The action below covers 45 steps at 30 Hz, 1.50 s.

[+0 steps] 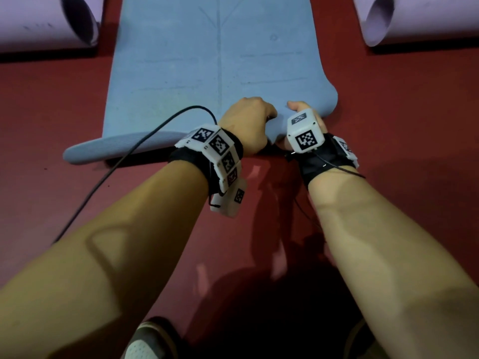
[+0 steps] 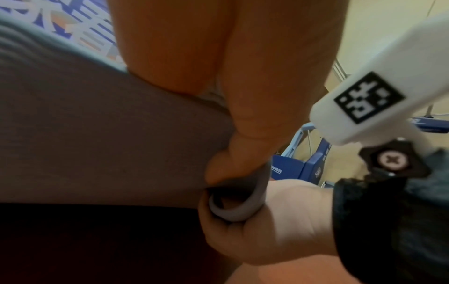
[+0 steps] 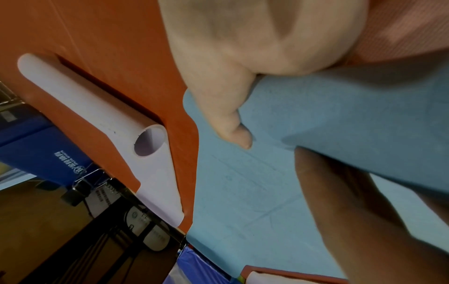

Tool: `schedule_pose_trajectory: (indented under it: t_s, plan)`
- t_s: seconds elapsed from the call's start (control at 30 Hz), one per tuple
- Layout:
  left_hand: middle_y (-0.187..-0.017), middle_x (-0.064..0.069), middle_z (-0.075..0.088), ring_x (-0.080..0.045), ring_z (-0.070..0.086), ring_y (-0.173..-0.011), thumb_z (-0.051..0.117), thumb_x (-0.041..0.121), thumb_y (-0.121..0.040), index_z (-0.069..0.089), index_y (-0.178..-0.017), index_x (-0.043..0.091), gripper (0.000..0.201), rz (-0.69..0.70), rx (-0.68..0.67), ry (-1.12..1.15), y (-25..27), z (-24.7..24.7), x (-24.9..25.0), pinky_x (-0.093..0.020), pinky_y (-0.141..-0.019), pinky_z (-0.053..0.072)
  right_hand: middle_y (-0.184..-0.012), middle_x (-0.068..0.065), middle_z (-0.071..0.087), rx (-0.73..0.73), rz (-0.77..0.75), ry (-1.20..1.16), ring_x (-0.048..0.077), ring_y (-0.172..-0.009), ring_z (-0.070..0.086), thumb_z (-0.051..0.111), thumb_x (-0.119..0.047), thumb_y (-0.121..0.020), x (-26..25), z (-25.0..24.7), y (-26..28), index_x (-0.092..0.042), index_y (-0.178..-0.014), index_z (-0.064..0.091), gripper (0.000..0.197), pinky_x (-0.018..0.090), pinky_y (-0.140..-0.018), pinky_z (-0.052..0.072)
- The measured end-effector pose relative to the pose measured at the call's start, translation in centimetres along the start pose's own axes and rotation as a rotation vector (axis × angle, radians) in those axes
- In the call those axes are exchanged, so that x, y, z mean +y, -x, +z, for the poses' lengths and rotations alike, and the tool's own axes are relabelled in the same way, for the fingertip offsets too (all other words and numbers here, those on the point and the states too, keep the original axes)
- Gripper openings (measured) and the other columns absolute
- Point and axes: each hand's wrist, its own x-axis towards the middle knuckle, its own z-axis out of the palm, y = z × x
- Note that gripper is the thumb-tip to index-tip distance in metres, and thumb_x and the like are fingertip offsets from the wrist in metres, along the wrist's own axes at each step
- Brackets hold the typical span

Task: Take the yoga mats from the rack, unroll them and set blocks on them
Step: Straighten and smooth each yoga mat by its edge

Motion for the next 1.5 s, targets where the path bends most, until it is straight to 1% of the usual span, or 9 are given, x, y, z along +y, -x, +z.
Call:
schedule_pose_trajectory:
  t_s: [0.23,0.33,0.47,0.63,0.8,0.93,1.07,1.17,1.5]
  plan:
    - [-0.111,-0.009,0.059,-0.029,0.059,-0.098,0.064,0.023,-0.087,0.067,-0.117,0.018,0.03,-0.004,-0.025,0.015,0.5,0.9,0.0,-0.038,-0.08,0.05,-0.099,0.011,0.061,0.016,0.105,0.021,0.028,-0.086,0.064,0.079,-0.04,-0.062,1.2,-1.0,-1.5,-0.005,-0.108,0.059,0.062,0.038,-0.085,0.055]
    - [-0.114,-0.009,0.057,-0.028,0.058,-0.101,0.066,0.022,-0.086,0.066,-0.12,0.018,0.034,-0.005,-0.014,0.019,0.4,1.1,-0.1,-0.035,-0.079,0.047,-0.092,0.01,0.059,0.006,0.122,0.006,0.028,-0.079,0.064,0.075,-0.042,-0.065,1.0,-0.6,-0.9,-0.007,-0.107,0.054,0.058,0.037,-0.077,0.056]
    - [-0.113,-0.008,0.057,-0.028,0.057,-0.101,0.069,0.023,-0.083,0.065,-0.121,0.019,0.038,-0.021,-0.014,0.059,0.3,1.1,-0.5,-0.03,-0.075,0.04,-0.102,0.014,0.062,0.042,0.045,-0.067,0.029,-0.094,0.063,0.08,-0.04,-0.063,0.9,-0.5,-0.3,0.001,-0.085,0.072,0.047,0.041,-0.101,0.047]
    - [-0.113,-0.006,0.06,-0.026,0.057,-0.103,0.067,0.017,-0.083,0.065,-0.121,0.02,0.038,-0.048,-0.002,0.068,0.1,1.1,-0.6,-0.032,-0.079,0.045,-0.106,0.015,0.067,0.099,0.071,-0.089,0.029,-0.098,0.065,0.067,-0.045,-0.082,0.0,-0.4,0.1,0.0,-0.096,0.065,0.047,0.041,-0.098,0.05]
    - [-0.114,-0.005,0.057,-0.025,0.056,-0.103,0.066,0.017,-0.083,0.063,-0.121,0.021,0.038,-0.068,-0.011,0.098,0.4,1.3,-0.6,-0.039,-0.087,0.05,-0.115,0.016,0.063,0.129,0.073,-0.062,0.033,-0.101,0.064,0.077,-0.039,-0.056,0.5,-0.8,0.1,-0.003,-0.114,0.063,0.07,0.049,-0.098,0.048]
    - [-0.116,-0.006,0.057,-0.025,0.056,-0.105,0.067,0.016,-0.084,0.063,-0.122,0.02,0.039,-0.074,-0.002,0.12,0.5,1.1,-0.5,-0.038,-0.088,0.049,-0.117,0.017,0.063,0.108,0.071,-0.104,0.033,-0.105,0.062,0.074,-0.043,-0.067,0.7,-0.3,0.9,0.002,-0.117,0.063,0.068,0.046,-0.099,0.048]
    - [-0.119,-0.005,0.058,-0.024,0.056,-0.108,0.065,0.015,-0.085,0.062,-0.122,0.02,0.038,-0.096,0.002,0.156,0.7,0.7,-0.4,-0.036,-0.089,0.048,-0.113,0.014,0.06,0.091,0.072,-0.145,0.029,-0.102,0.061,0.071,-0.043,-0.071,0.2,0.3,1.1,0.001,-0.115,0.059,0.064,0.039,-0.091,0.053]
    - [-0.119,-0.005,0.058,-0.024,0.056,-0.108,0.067,0.017,-0.085,0.062,-0.122,0.019,0.038,-0.099,0.0,0.179,0.9,0.6,-0.5,-0.036,-0.088,0.048,-0.113,0.016,0.061,0.095,0.062,-0.104,0.032,-0.099,0.062,0.077,-0.036,-0.054,0.2,0.4,1.0,-0.001,-0.119,0.059,0.076,0.042,-0.086,0.055]
    - [-0.121,-0.008,0.054,-0.027,0.055,-0.107,0.063,0.016,-0.088,0.057,-0.124,0.016,0.037,-0.09,-0.071,0.164,0.8,1.7,-0.4,-0.04,-0.091,0.048,-0.073,0.011,0.058,0.121,0.07,-0.05,0.024,-0.045,0.06,0.061,-0.031,-0.085,-0.5,0.2,2.3,-0.003,-0.1,0.053,0.033,0.027,-0.046,0.052]
